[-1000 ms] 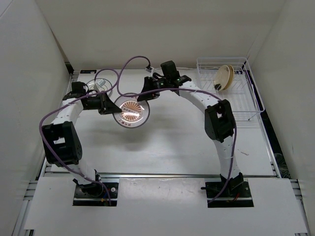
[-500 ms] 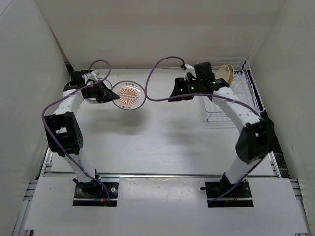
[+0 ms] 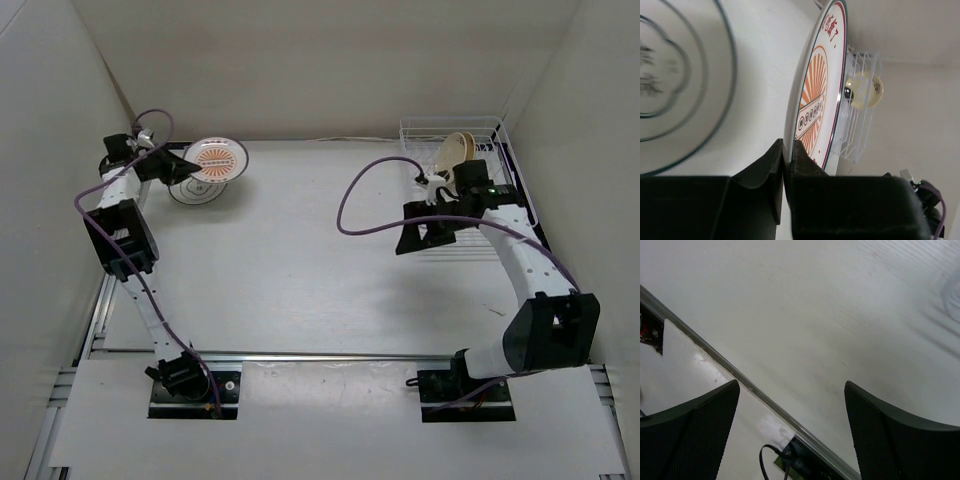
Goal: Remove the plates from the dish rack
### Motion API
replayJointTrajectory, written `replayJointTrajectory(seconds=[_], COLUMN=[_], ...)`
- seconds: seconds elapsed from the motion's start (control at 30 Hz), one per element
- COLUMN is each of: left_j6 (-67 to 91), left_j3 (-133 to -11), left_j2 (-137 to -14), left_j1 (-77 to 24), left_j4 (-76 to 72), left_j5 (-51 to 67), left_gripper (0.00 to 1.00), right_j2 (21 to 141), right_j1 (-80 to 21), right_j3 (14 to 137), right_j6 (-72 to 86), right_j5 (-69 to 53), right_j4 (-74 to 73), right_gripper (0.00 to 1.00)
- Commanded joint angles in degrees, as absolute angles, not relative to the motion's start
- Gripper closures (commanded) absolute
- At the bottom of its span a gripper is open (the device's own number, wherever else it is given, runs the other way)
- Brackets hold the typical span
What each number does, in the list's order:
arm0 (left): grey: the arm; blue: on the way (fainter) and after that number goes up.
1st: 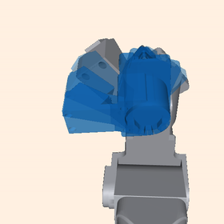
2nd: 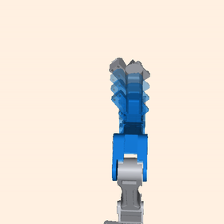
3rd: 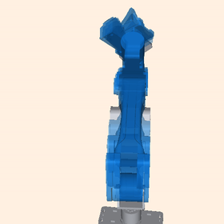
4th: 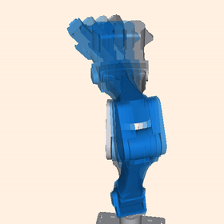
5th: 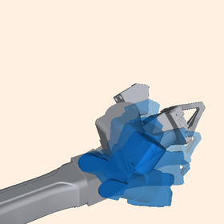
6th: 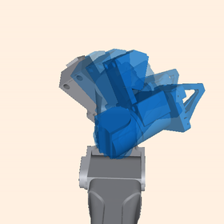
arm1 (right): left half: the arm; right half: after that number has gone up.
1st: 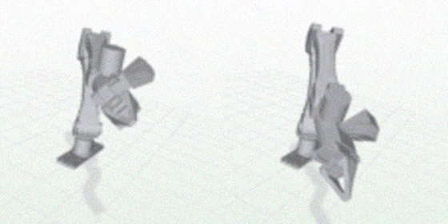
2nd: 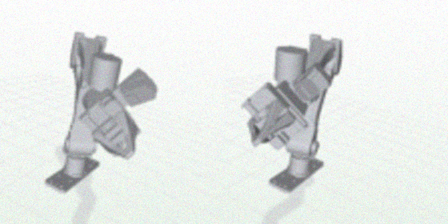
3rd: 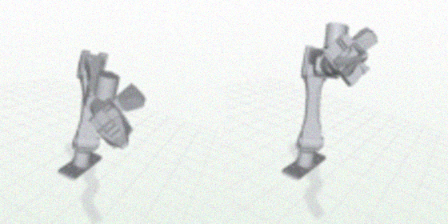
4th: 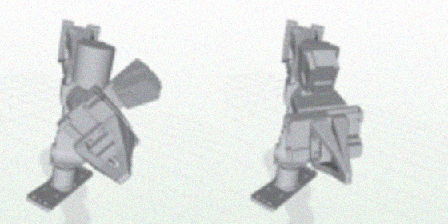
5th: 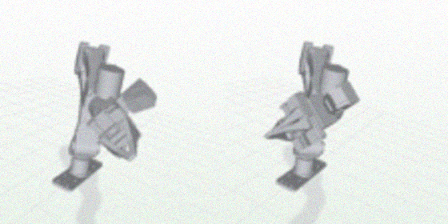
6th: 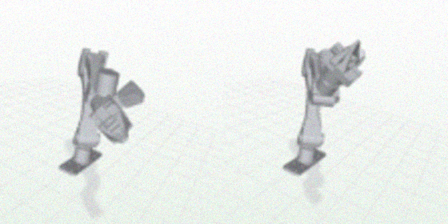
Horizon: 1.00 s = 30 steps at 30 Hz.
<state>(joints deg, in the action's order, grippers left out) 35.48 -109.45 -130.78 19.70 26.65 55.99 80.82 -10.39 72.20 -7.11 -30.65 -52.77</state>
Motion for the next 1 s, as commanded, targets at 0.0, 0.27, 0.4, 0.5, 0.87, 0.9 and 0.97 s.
replayJointTrajectory(seconds=[0.0,0.27,0.4,0.5,0.87,0.9,0.97], left_j6=[37.09,35.95,35.42,34.2,33.13,33.13,32.61], left_j3=[-113.46,-115.66,-115.66,-115.66,-113.47,-113.47,-112.94], left_j2=[-132.09,-138.42,-139.57,-140.62,-140.63,-140.63,-140.01], left_j1=[22.93,28.65,28.65,28.65,28.65,28.65,28.65], left_j4=[24.18,23.64,23.64,23.64,23.64,23.64,23.64], left_j5=[58.27,57.13,56.61,55.99,53.79,53.79,53.26], left_gripper=[0.9,0.9,0.9,0.9,0.63,0.58,0.51], right_j2=[79.98,81.74,81.74,81.74,79.28,79.28,79.28], right_j1=[-5.28,-2.2,-2.2,-2.2,-2.2,-2.2,-2.2], right_j3=[73.91,77.95,77.96,77.96,73.92,73.92,73.92], right_j6=[-16.34,-18.45,-18.46,-17.93,-16.88,-16.88,-16.88], right_j5=[-32.61,-32.61,-33.84,-33.84,-33.83,-33.84,-33.84], right_j4=[-61.43,-63.37,-62.85,-62.23,-60.56,-60.56,-60.03], right_gripper=[0.11,0.0,0.0,0.0,0.0,0.0,0.0])
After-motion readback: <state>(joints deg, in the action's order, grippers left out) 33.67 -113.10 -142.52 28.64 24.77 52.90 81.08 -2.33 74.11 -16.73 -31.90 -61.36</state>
